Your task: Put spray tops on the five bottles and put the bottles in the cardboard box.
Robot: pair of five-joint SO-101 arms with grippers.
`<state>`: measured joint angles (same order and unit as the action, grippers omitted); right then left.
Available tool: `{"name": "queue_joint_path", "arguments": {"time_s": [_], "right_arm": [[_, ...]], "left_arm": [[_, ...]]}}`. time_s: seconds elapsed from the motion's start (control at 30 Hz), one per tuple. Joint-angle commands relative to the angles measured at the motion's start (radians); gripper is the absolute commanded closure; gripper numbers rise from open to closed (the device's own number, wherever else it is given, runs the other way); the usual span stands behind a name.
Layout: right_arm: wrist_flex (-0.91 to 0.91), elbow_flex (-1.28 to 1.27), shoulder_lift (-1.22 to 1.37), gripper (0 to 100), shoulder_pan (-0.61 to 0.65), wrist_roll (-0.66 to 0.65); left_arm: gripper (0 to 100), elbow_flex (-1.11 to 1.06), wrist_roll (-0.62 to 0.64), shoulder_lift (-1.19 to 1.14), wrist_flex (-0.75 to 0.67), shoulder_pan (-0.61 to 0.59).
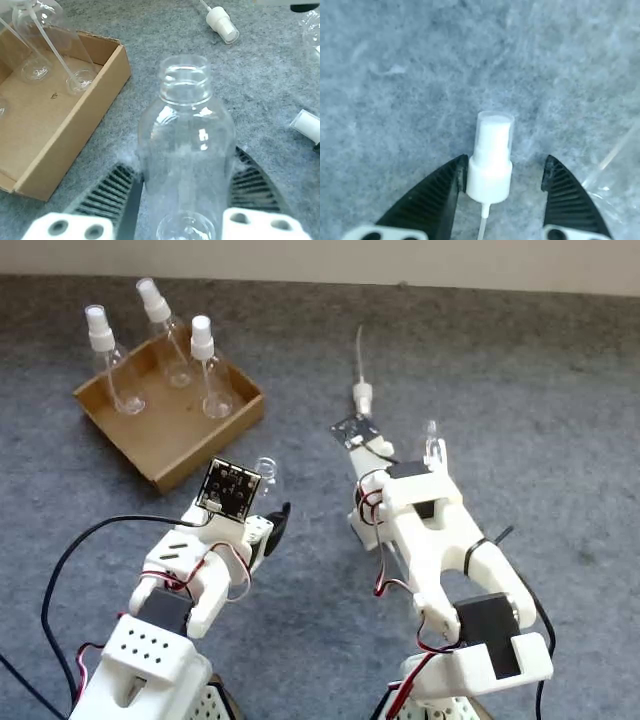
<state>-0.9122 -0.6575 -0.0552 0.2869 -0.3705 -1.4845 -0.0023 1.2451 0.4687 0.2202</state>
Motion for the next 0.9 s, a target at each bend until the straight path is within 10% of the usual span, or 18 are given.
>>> {"name": "queue_joint_path", "arguments": {"time_s": [0.0, 0.37, 0.87], "right_arm": [[0.018, 0.056, -0.005, 78.0, 0.002, -0.011], [-0.097, 0.067, -0.015, 99.7, 0.027, -0.011], [-0.196, 0.199, -0.394, 99.4, 0.001, 0.0]], "left_arm": [[89, 0.012, -0.009, 0.019, -0.021, 0.007], [89, 0.01, -0.009, 0.019, -0.025, 0.007], [89, 0.01, -0.006, 0.019, -0.026, 0.016]]}}
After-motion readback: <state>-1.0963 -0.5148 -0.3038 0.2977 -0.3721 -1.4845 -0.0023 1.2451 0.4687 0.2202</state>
